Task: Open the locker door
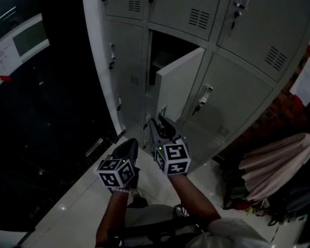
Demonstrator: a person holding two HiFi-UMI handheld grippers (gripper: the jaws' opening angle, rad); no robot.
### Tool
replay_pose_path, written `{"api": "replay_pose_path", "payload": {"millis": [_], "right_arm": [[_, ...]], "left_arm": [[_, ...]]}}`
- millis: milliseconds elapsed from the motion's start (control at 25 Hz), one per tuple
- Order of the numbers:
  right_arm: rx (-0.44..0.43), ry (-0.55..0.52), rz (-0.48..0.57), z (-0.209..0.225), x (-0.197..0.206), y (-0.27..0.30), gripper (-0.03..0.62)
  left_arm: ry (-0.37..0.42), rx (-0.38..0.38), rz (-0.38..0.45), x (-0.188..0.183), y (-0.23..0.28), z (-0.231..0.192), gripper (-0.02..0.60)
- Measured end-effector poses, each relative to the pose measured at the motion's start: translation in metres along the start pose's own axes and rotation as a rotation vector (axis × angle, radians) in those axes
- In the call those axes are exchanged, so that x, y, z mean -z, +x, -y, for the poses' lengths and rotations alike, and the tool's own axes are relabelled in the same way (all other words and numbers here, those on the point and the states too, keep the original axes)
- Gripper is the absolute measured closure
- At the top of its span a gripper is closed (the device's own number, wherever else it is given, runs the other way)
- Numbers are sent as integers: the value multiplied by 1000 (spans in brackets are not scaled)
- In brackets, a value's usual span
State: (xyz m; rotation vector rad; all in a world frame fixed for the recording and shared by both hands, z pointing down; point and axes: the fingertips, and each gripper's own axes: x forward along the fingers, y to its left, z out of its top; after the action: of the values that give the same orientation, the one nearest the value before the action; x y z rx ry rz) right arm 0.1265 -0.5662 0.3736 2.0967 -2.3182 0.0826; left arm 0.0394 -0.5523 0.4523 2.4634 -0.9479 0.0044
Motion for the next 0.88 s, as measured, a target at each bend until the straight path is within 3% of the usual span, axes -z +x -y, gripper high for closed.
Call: {"api": "replay_pose_path", "payload": {"millis": [400,880], "right_arm": [[-57,29,-5,33,3,-58,434],[-63,13,8,50,7,-85,434]], "left_arm": [[21,15,-4,28,-24,60,581],[27,-7,-14,45,-40,79,581]]}}
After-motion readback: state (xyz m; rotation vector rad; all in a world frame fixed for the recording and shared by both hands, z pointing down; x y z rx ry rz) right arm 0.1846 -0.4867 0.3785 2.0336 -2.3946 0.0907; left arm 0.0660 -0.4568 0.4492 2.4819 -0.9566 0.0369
